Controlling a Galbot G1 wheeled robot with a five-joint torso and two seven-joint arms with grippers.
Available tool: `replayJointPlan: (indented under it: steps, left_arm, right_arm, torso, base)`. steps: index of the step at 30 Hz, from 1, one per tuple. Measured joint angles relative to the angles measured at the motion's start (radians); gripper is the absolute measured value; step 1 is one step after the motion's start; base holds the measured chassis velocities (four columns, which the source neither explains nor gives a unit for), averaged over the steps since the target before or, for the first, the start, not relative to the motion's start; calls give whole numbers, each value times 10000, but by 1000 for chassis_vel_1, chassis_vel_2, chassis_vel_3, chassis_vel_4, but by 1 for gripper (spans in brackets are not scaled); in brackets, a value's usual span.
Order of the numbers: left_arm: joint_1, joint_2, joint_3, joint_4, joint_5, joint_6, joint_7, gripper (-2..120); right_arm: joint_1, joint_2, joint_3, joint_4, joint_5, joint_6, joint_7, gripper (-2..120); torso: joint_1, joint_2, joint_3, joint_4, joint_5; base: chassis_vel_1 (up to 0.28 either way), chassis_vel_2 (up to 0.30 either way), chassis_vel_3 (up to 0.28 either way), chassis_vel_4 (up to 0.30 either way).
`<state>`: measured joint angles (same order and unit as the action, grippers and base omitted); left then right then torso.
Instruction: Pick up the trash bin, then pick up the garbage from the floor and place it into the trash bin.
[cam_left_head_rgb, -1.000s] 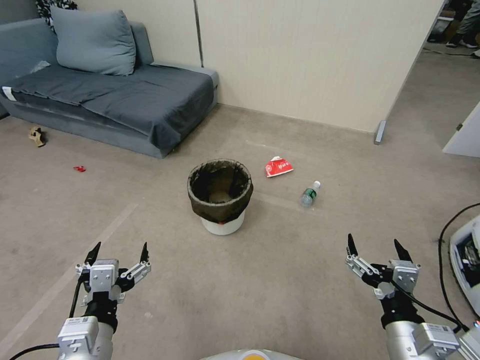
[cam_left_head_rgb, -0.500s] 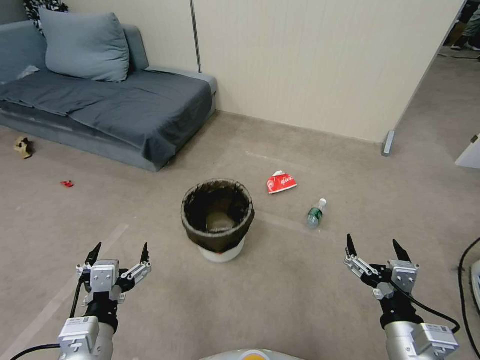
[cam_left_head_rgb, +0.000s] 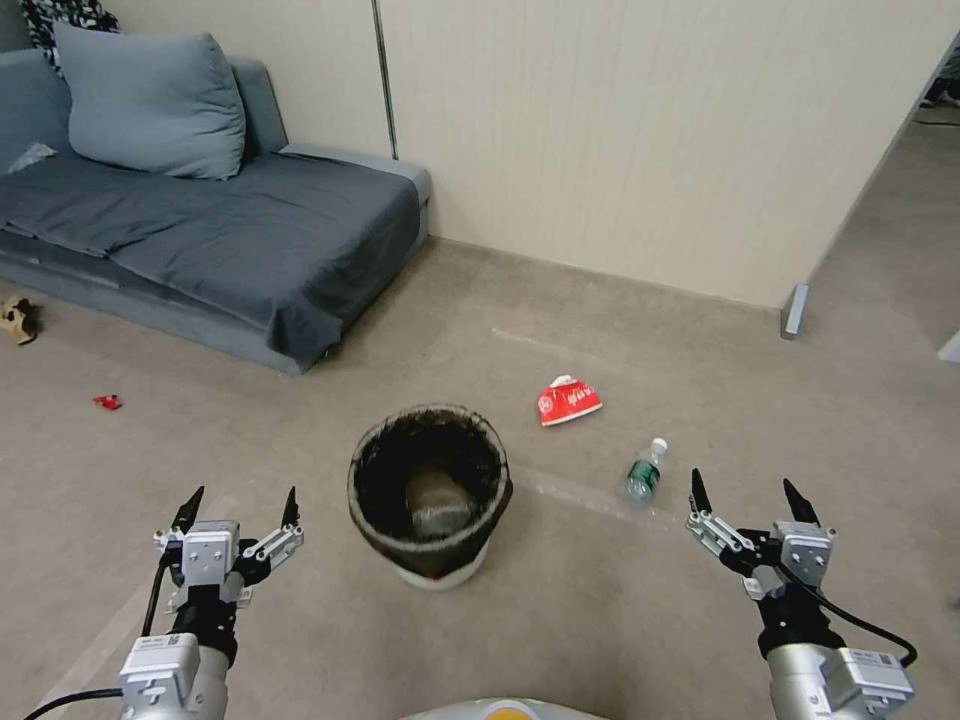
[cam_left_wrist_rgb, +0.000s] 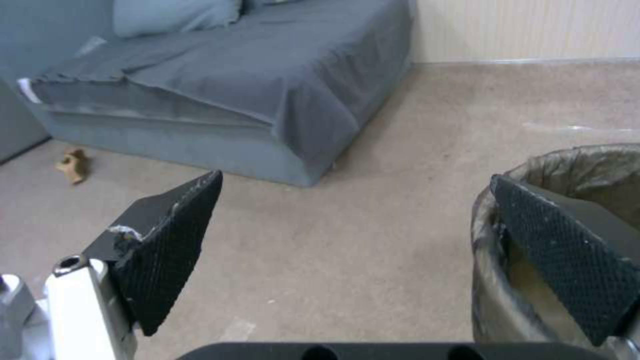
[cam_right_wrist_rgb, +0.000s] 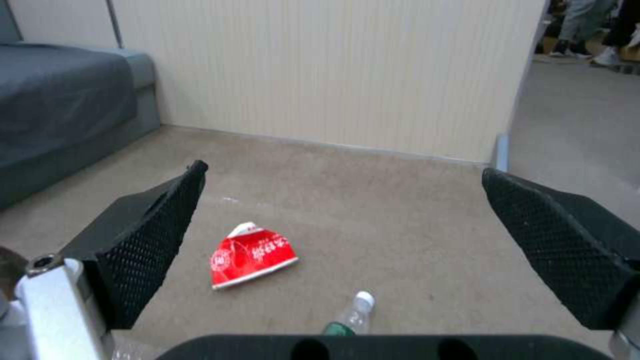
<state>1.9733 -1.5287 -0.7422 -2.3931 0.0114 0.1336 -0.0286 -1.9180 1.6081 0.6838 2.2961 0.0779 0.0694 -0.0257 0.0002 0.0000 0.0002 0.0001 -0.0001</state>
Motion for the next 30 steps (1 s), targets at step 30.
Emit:
replayJointPlan:
  steps: [30]
  left_arm:
    - [-2839, 2116, 1413, 310, -2816, 5752, -526, 100]
  right_arm:
    - [339, -347, -417, -301, 341, -1180, 652, 100]
  torso:
    - [-2, 0, -1, -1, 2]
  base:
    - [-6, 7, 8, -5]
